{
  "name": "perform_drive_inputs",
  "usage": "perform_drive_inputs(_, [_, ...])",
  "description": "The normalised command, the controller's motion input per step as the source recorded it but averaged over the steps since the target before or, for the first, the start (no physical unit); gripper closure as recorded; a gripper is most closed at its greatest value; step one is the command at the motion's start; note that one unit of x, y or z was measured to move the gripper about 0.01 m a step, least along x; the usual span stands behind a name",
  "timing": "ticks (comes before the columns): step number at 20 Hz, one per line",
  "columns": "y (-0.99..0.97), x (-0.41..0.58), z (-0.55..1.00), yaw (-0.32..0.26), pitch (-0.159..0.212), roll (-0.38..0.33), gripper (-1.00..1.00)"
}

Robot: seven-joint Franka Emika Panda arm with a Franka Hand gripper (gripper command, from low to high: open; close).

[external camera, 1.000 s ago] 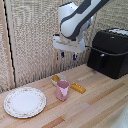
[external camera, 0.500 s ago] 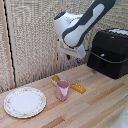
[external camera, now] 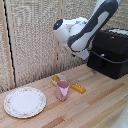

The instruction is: Please go towards the air fryer and gently seize its handle using your gripper. Slowly reveal the interior of the air fryer by pulling the handle outward. Head to the bowl filled with hot dogs and firmly but gently grasp it. Carefully place it inside the now-open air fryer.

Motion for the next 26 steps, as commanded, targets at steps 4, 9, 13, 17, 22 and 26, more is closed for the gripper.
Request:
perform_drive_inputs(4, [-0.49,-0.027,-0.25,0.132,-0.127,-0.255,-1.0])
perform_drive_inputs(9, [-0.55,-0.107,-0.28,0.139,-0.093,-0.142,-1.0])
perform_drive_inputs(13, [-0.64,-0.166,-0.23,0.12,-0.08,-0.069,-1.0])
perform_drive_inputs(17, [-0.67,-0.182,-0.18,0.096,-0.085,-0.027,-1.0])
perform_drive_inputs(22, [-0.59,-0.172,-0.13,0.136,-0.085,-0.069,-1.0])
perform_drive_inputs(26, [-0.51,-0.131,-0.15,0.136,-0.039,-0.066,-1.0])
